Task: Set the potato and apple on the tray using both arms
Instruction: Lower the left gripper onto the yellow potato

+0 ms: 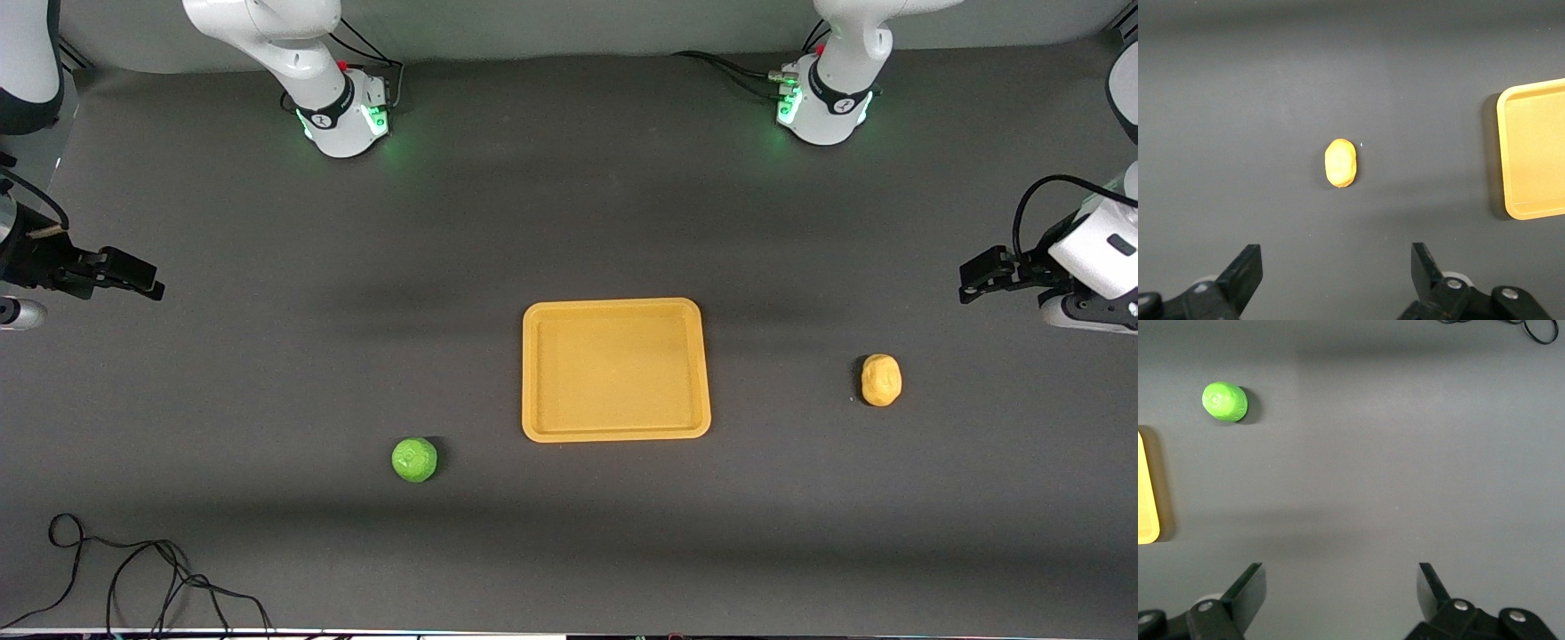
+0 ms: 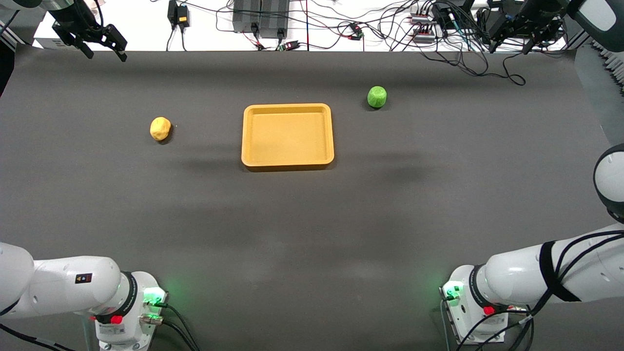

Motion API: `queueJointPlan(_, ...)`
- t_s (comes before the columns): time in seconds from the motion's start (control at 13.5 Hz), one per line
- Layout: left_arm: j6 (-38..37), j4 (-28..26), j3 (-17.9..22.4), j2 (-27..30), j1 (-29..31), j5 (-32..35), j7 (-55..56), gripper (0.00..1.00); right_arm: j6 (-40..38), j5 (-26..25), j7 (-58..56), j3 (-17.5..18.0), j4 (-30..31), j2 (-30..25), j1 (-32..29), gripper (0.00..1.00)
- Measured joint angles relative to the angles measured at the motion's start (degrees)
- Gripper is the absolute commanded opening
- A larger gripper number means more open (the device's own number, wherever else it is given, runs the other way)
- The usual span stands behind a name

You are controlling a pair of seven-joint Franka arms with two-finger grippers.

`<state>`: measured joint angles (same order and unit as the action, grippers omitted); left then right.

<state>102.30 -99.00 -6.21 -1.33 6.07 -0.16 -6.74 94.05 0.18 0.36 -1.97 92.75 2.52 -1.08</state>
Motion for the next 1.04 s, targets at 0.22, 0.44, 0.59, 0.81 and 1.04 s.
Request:
queueJointPlan(0.22,0.02,-0.14,0.09,0.15,0.02,0.00,-0.01,0.99,0.00,0.00,0.01,0.00,-0.15,0.00,0.12,1.00)
queueJointPlan(0.44,4.88,-2.96,0.36,-0.67,0.08,0.00,-0.04,0.99,0.00,0.00,0.01,-0.01,-0.28,0.00,0.24,1.00)
queueJointPlan(0.59,8.63,-6.11,0.35,-2.44,0.08,0.00,-0.27,0.99,0.00,0.00,0.01,-0.02,-0.46,0.00,0.25,1.00)
queueJointPlan(0.81,14.51,-8.16,0.46,-7.95,0.22,0.00,-2.76,0.99,-1.39,0.00,0.02,-0.02,-0.52,0.00,0.29,1.00)
queueJointPlan(1.04,22.45,-9.09,0.75,-16.75,1.28,0.00,-3.79,0.99,-2.17,0.00,0.02,-0.03,-0.51,0.01,0.31,1.00)
